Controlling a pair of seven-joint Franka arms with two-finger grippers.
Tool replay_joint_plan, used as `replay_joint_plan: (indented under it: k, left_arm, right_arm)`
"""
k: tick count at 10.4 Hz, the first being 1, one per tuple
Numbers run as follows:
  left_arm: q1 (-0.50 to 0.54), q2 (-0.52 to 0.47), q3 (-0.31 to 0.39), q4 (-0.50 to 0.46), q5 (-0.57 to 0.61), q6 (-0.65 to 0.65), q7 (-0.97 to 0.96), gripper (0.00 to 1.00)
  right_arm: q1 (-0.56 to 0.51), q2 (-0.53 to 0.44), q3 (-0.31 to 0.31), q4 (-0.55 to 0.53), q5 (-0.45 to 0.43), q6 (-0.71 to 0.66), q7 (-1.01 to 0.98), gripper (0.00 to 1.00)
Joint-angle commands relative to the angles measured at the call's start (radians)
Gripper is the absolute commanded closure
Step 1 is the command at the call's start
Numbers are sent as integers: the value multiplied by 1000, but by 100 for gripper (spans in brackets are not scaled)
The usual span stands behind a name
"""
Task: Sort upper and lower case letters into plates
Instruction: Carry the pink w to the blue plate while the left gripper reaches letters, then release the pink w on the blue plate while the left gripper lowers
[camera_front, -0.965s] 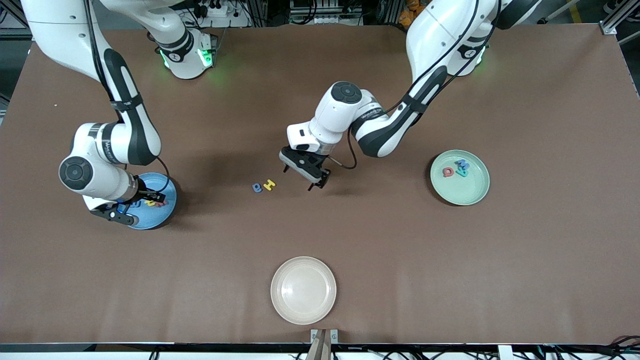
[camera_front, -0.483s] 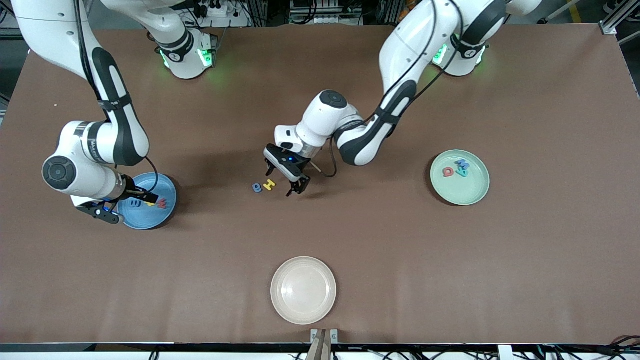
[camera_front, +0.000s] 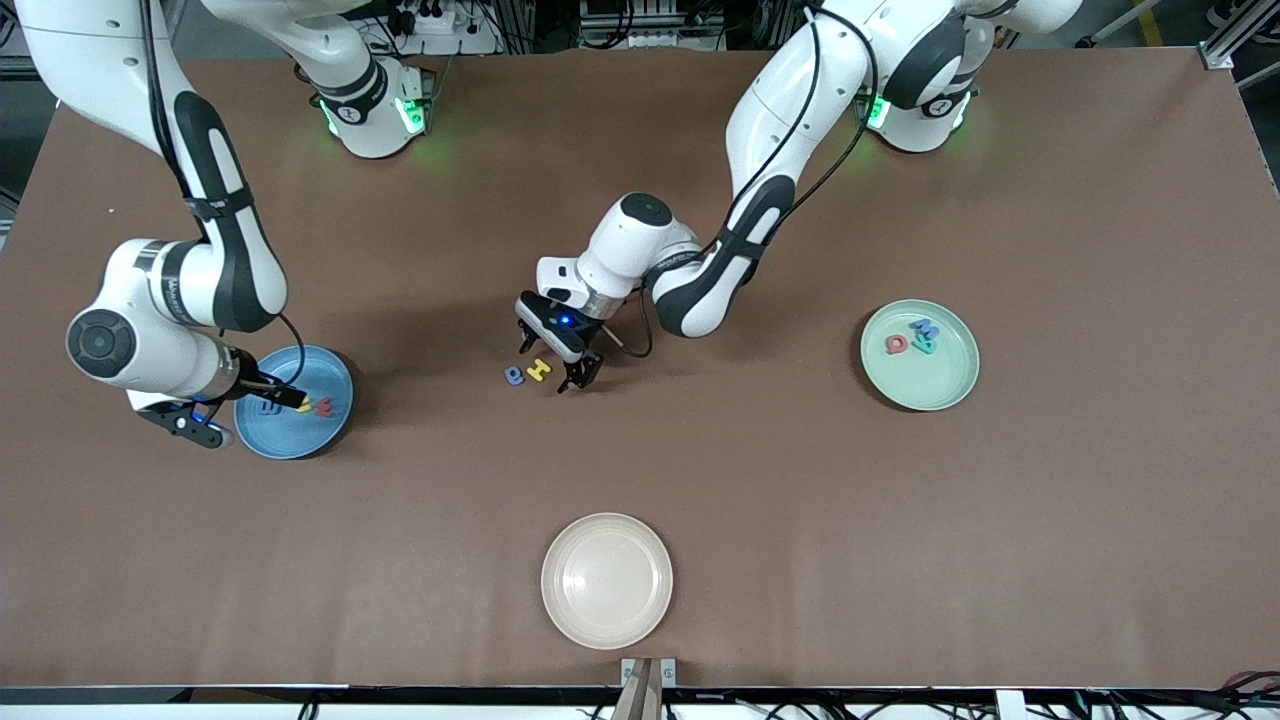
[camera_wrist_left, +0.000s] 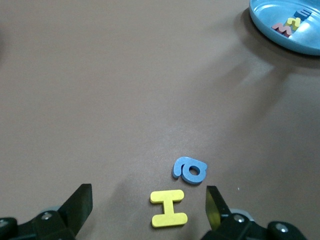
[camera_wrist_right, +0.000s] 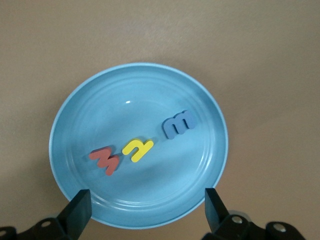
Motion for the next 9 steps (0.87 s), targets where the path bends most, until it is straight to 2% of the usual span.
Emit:
replay_joint_plan:
  k: [1,3,5,7,9]
  left_arm:
    - [-47,61,47,76,3,13,-31,0]
    - [-95,90,91,91,3,13,-121,0]
    - [-171,106,180,102,3,12,-241,0]
    - [-179,106,185,102,3,7,-284,18]
    - [-179,104,187,102,3,7,-284,48]
  right_arm:
    - [-24,-21,-1,26,-16,-29,27,0]
    - [-17,-23,-1,26,-17,-23,28,0]
    - [-15,-26,1,31,-17,-21,28,0]
    - [-21,-25,1,29,-17,-20,22,0]
    - [-21,-21,1,32,-17,-17,20,0]
